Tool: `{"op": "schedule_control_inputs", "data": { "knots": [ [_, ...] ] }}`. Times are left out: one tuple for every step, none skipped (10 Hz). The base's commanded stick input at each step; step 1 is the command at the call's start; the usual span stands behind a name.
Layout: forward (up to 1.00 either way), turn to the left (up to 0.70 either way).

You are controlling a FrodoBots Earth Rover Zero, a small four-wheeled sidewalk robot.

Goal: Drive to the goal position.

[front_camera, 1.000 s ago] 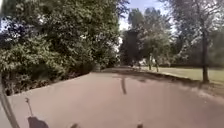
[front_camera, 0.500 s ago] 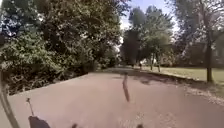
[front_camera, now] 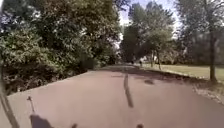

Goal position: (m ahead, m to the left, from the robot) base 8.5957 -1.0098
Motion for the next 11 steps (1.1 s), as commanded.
{"op": "schedule_control_inputs", "data": {
  "knots": [
    [0.0, 0.0],
    [0.0, 0.0],
    [0.0, 0.0],
    [0.0, 0.0],
    [0.0, 0.0],
    [0.0, 0.0],
    [0.17, 0.0],
    [0.7, 0.0],
    [0.7, 0.0],
    [0.7, 0.0],
    [0.7, 0.0]
  ]
}}
